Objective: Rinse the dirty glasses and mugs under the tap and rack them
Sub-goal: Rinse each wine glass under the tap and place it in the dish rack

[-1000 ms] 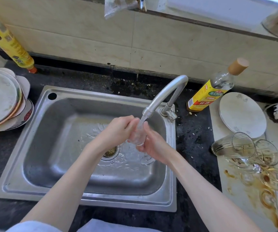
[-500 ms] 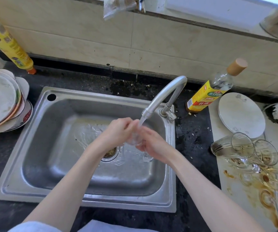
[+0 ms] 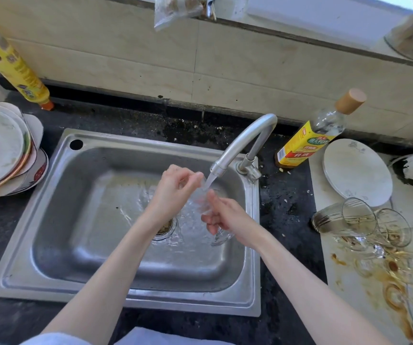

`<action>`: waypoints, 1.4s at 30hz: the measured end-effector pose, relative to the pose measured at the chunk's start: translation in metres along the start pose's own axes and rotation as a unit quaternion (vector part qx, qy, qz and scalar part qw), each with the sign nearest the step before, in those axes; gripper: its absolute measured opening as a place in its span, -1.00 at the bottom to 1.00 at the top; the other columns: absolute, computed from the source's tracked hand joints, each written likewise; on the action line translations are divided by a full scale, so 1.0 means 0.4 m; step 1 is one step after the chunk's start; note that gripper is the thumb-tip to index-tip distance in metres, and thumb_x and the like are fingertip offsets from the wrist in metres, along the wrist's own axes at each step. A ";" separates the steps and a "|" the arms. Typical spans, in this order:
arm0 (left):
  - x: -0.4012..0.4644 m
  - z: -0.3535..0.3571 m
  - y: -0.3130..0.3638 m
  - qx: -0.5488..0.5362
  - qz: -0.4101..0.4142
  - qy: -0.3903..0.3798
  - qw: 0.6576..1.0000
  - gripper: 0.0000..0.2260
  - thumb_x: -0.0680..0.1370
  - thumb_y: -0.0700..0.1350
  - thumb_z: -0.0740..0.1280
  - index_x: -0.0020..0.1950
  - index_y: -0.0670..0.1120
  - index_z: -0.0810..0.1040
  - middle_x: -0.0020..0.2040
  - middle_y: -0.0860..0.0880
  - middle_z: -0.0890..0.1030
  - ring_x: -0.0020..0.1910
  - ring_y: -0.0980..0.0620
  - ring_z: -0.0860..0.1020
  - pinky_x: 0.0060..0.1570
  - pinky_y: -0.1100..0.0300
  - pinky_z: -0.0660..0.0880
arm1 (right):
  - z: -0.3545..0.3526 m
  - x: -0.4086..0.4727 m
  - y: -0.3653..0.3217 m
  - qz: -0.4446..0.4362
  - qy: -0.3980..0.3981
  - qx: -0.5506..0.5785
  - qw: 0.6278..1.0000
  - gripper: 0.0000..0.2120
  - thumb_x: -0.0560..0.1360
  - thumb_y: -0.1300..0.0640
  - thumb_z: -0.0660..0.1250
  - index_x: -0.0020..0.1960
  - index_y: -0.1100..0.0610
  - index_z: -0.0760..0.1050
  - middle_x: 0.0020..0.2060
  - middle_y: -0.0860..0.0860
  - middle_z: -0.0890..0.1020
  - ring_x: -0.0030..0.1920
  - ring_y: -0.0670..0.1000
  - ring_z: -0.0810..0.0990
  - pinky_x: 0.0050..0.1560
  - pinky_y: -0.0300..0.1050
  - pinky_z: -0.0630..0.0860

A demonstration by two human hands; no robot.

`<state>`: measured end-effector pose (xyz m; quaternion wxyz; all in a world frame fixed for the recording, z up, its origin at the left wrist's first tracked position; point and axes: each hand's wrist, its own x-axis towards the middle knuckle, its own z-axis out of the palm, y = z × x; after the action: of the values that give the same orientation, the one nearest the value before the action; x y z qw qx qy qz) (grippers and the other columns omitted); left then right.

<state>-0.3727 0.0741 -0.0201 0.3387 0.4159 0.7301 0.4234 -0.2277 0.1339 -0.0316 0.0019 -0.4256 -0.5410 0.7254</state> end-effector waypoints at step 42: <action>0.037 0.004 -0.022 -0.395 -0.139 0.039 0.907 -0.76 0.40 0.00 0.44 -0.19 -0.11 0.45 -0.35 0.03 0.50 -0.33 0.07 0.48 -0.13 0.17 0.40 | 0.047 0.008 0.010 -0.101 0.086 -0.028 0.991 -0.85 0.54 0.23 0.27 -0.07 0.30 0.57 -0.37 0.04 0.59 -0.39 -0.09 0.58 -0.19 -0.16 0.62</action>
<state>-0.3803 0.0855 -0.0307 0.5018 0.1257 0.5657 0.6421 -0.2397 0.1192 -0.0357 0.1100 -0.4297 -0.5994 0.6663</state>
